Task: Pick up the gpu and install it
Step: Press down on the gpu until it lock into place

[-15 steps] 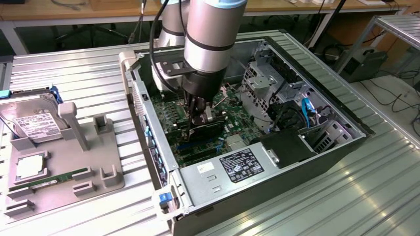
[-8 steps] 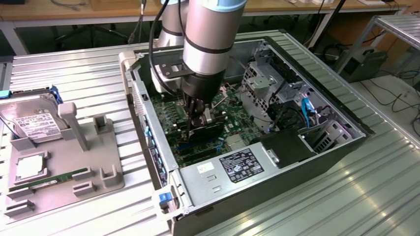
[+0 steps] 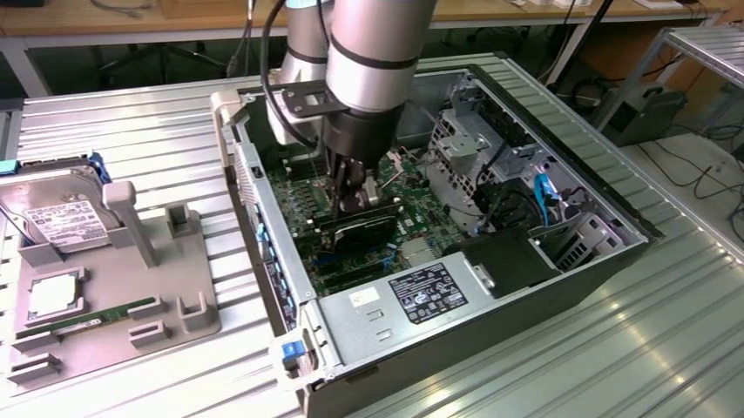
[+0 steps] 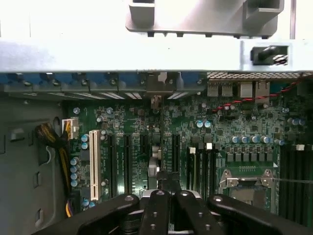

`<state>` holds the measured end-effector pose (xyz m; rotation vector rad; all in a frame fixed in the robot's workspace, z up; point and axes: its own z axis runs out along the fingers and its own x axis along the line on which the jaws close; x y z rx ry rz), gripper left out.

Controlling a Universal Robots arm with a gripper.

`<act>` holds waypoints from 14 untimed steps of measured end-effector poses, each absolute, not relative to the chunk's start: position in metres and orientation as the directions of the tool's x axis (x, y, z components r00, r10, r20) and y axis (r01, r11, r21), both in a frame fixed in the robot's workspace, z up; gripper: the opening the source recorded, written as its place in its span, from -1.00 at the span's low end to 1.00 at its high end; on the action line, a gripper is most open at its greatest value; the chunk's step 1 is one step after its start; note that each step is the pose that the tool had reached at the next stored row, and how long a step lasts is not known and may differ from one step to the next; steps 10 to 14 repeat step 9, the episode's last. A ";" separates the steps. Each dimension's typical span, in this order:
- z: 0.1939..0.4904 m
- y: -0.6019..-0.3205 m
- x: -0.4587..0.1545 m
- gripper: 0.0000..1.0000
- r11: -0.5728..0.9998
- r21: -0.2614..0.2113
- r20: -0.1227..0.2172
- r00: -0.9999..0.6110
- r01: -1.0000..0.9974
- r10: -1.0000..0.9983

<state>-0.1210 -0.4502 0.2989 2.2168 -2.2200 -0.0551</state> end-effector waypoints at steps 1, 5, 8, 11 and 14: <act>0.302 -0.450 -0.121 -0.79 0.001 0.028 -0.022 -0.002 -1.000 -1.000; 0.302 -0.450 -0.121 -0.79 0.001 0.028 -0.022 -0.002 -1.000 -1.000; 0.302 -0.450 -0.121 -0.79 0.001 0.028 -0.022 -0.002 -1.000 -1.000; 0.302 -0.450 -0.121 -0.79 0.001 0.028 -0.022 -0.002 -1.000 -1.000; 0.302 -0.450 -0.121 -0.79 0.001 0.028 -0.022 -0.002 -1.000 -1.000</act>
